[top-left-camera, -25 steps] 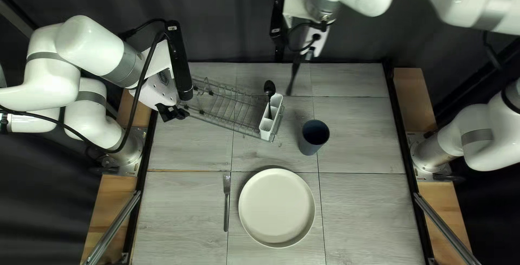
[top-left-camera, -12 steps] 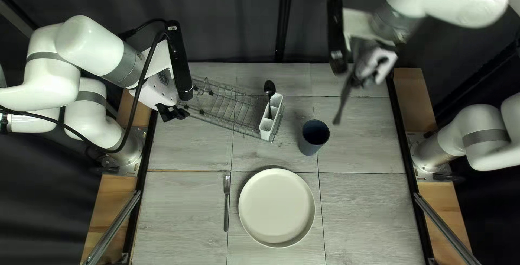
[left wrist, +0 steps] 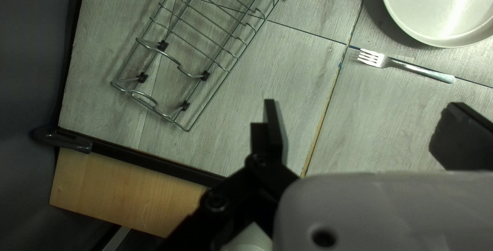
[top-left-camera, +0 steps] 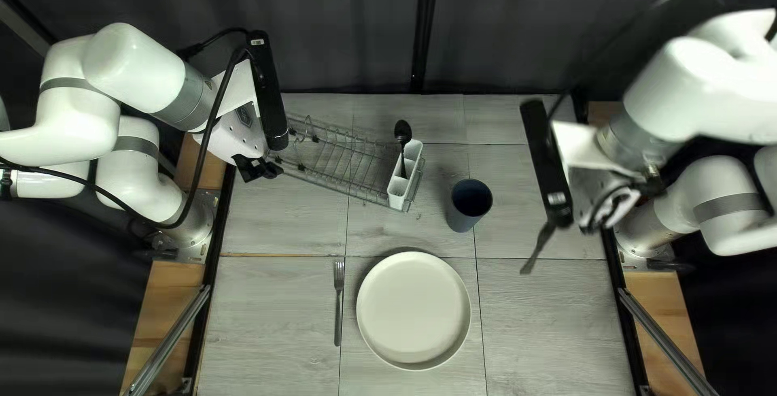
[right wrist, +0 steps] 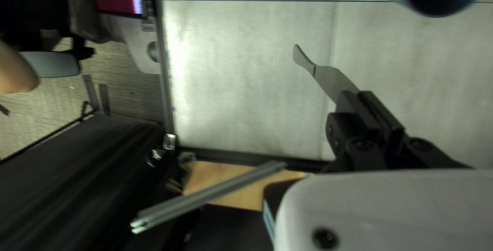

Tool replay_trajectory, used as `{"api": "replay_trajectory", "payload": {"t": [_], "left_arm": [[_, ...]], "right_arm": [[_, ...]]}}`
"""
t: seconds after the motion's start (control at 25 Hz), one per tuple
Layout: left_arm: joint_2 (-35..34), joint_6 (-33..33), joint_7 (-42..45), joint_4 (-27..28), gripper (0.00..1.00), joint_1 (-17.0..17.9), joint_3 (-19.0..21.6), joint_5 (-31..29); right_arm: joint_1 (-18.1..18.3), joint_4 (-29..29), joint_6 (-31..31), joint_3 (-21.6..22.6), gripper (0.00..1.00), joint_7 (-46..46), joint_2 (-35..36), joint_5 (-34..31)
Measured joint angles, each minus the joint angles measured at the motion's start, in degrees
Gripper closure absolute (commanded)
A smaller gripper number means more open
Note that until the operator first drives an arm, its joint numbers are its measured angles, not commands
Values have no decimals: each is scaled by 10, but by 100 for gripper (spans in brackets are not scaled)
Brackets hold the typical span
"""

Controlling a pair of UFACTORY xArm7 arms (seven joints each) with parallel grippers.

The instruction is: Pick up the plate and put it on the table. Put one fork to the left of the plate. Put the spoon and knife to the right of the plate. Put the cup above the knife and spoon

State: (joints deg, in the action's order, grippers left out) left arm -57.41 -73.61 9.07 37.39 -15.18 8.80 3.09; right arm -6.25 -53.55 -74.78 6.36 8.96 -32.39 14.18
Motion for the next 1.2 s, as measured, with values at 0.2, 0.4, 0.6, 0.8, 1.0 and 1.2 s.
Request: {"api": "replay_trajectory", "payload": {"t": [0.2, 0.4, 0.6, 0.8, 1.0, 1.2], "left_arm": [[0, 0, 0, 0, 0, 0, 0, 0], [0, 0, 0, 0, 0, 0, 0, 0], [0, 0, 0, 0, 0, 0, 0, 0], [0, 0, 0, 0, 0, 0, 0, 0], [0, 0, 0, 0, 0, 0, 0, 0], [0, 0, 0, 0, 0, 0, 0, 0]], "right_arm": [[-7, 7, 17, 14, 100, 10, 5, 9], [-8, 7, 17, 14, 100, 11, 5, 9], [-17, 19, 41, 12, 100, -2, 11, 32], [-31, 63, 99, -2, 100, -26, 12, 94], [-46, 117, 162, -20, 100, -66, 5, 160], [-63, 167, 224, -33, 100, -117, 9, 219]]}}
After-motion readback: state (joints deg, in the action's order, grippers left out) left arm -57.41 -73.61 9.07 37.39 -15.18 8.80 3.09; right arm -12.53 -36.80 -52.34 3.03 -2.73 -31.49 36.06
